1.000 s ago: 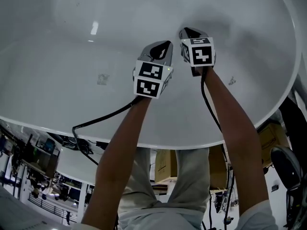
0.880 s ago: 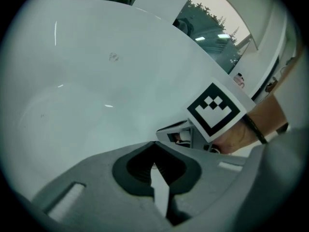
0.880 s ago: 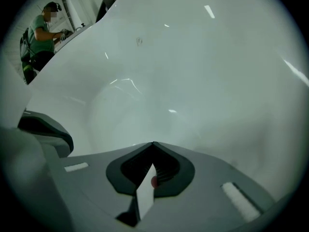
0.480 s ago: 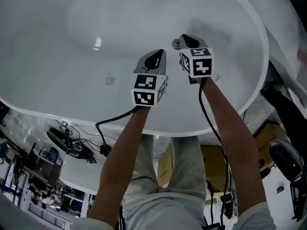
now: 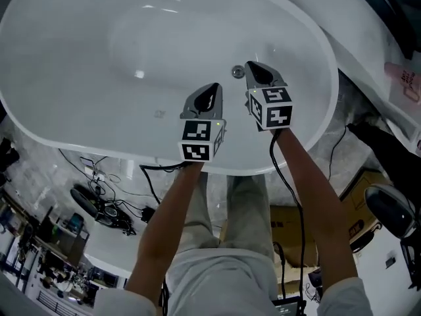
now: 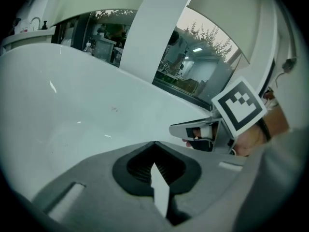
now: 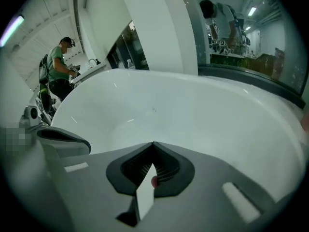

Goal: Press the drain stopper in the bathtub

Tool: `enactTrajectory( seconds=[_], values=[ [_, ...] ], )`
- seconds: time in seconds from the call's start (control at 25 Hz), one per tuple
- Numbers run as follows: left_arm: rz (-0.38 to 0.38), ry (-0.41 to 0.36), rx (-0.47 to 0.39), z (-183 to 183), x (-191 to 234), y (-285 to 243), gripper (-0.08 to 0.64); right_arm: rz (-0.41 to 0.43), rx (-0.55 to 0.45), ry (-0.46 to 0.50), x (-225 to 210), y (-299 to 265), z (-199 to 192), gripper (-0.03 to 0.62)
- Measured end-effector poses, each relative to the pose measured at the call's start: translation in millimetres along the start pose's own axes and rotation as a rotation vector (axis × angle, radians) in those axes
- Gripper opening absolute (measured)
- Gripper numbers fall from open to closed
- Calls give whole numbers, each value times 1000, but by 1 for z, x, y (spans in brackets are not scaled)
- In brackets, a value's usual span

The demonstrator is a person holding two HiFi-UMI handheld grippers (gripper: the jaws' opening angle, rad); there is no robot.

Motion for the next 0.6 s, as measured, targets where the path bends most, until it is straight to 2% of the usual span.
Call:
enactTrajectory(
  seconds=[0.24,0.6],
  values=[
    [7,35,-44,31,-12,59,3,19,-69,71,40,57,35,6],
    [5,35,-132,92,-35,168,3,42,-181,114,101,157,85,6]
  ],
)
Point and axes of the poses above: the fingertips, and each gripper's own axes: y backward along the fingers, x to its left, z out of its top, the point moved 6 cm from there along y, backward along the fingers, and after that the axes turned 13 degrees about z, right-handed, at the moved point
